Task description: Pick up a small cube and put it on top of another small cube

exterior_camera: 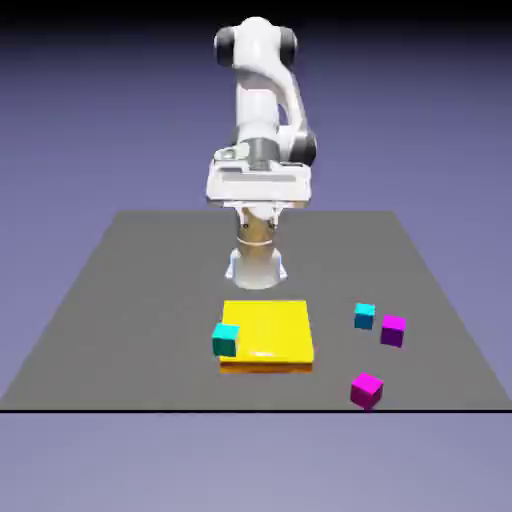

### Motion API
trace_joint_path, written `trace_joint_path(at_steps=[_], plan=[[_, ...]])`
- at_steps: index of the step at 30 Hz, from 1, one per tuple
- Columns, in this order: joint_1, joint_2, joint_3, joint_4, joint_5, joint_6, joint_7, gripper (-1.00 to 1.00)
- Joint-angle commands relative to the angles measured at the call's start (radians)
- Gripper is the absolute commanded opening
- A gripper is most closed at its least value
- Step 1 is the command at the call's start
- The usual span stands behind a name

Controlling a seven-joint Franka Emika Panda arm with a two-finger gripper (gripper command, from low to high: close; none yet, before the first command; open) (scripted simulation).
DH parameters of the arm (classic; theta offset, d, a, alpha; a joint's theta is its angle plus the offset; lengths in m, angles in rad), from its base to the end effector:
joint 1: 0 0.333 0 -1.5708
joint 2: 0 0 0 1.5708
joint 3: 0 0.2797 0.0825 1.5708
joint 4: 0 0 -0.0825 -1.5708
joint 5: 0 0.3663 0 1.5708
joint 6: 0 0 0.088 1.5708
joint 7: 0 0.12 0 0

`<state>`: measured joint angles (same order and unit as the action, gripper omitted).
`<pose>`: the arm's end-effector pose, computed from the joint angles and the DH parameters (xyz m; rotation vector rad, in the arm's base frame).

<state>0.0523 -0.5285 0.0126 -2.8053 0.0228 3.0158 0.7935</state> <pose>0.4076 0.0246 0.4118 -2.4901 0.9793 -0.9397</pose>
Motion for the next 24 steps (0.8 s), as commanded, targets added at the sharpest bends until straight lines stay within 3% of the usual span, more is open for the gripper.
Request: trace_joint_path(at_steps=[1,18,24], plan=[[0.033,0.034,0.010,0.004,0.019,-0.018,0.044,0.00],[0.588,0.606,0.184,0.069,0.333,-0.310,0.766,0.00],[0.577,0.787,0.217,0.095,0.373,-0.154,0.726,0.00]])
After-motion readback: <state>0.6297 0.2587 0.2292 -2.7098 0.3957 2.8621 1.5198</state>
